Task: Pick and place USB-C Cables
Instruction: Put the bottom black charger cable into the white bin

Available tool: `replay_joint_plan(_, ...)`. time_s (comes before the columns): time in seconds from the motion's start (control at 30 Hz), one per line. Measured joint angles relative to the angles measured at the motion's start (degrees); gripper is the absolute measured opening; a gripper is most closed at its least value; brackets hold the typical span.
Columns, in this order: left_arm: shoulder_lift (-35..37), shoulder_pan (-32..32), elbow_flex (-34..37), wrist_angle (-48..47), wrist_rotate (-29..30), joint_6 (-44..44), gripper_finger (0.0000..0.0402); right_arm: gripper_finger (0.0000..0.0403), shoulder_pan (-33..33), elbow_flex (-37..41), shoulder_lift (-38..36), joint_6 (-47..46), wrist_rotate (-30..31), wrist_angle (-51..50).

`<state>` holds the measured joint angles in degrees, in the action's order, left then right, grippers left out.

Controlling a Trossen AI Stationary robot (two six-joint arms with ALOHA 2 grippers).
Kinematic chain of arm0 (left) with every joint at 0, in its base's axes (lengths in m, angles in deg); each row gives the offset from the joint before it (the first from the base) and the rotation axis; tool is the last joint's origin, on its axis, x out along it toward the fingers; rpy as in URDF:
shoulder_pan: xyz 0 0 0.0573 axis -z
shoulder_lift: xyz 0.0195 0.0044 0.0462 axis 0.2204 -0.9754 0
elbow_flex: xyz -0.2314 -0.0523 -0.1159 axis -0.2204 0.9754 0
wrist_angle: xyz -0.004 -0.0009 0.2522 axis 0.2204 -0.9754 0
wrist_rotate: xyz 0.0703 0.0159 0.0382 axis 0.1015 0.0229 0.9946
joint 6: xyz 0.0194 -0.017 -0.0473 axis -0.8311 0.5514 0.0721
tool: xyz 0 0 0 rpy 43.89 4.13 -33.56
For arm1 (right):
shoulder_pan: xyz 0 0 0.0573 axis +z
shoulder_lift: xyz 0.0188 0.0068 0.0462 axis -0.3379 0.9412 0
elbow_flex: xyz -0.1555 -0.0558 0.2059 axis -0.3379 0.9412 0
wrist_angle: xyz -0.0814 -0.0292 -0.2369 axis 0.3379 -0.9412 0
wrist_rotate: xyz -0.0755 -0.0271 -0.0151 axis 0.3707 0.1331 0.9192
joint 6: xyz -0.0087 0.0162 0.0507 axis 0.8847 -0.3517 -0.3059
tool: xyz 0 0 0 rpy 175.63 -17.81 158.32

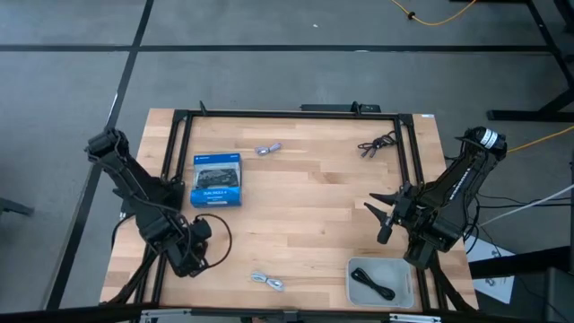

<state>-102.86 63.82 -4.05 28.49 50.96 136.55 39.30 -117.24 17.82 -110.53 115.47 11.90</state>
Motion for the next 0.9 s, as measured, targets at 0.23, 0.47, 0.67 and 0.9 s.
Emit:
replay_joint_plan(0.23, -2.55, 1.78, 0.0, -0.28, -1.41, 0.56, 0.0115, 0.0155, 0.0, 0.0, 0.0, 0.01, 0.0, -0.03)
replay_joint_plan(0.47, -6.47, 2.39, 0.0, -0.37, -3.32, 8.34, 0.0115, 0.0155, 0.0, 0.0, 0.0, 0.01, -0.02, -0.01)
replay_joint_plan(0.67, -11.35, 2.37, 0.0, -0.23, -6.49, 12.1, 0.0115, 0.0155, 0.0, -0.02, 0.02, 0.01, -0.04, -0.03)
replay_joint_plan(0.9, -16.42, 2.32, 0.0, 0.28, -6.63, 12.1, 0.0115, 0.0155, 0.0, -0.02, 0.02, 0.04, -0.09, -0.03)
